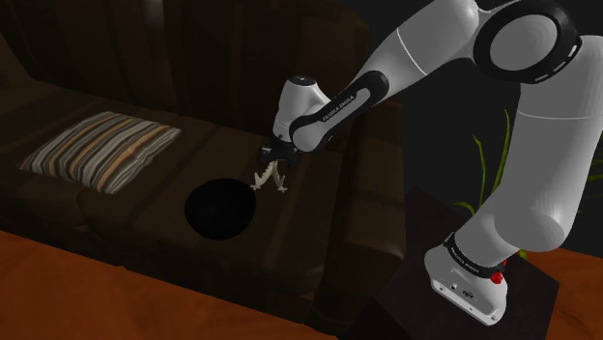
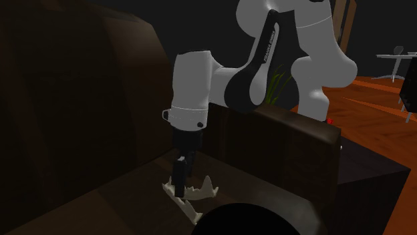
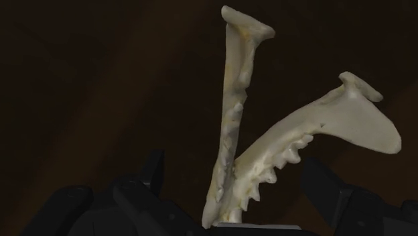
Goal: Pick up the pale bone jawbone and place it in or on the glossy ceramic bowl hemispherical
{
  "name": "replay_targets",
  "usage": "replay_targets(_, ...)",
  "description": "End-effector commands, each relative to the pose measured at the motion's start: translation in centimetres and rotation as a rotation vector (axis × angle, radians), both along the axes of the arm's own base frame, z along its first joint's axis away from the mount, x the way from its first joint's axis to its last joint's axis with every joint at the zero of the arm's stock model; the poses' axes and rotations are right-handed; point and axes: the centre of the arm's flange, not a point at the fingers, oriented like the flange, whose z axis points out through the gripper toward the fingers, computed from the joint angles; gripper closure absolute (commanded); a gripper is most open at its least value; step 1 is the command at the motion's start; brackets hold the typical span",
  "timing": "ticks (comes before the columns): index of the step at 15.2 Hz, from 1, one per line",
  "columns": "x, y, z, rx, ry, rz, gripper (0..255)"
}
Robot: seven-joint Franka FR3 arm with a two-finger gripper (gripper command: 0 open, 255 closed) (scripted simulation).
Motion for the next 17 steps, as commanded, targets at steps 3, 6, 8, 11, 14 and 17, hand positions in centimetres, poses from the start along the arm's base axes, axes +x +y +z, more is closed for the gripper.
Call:
replay_targets(3, 0.0, 0.0, 0.0, 0.000, 0.000, 0.000, 0)
replay_targets(6, 0.0, 0.0, 0.0, 0.000, 0.000, 0.000, 255)
replay_targets(8, 0.0, 0.0, 0.0, 0.000, 0.000, 0.000, 255)
replay_targets(11, 0.0, 0.0, -0.1, 0.000, 0.000, 0.000, 255)
replay_targets(14, 0.0, 0.0, 0.0, 0.000, 0.000, 0.000, 255)
replay_targets(17, 0.0, 0.0, 1.6, 0.000, 0.000, 0.000, 255)
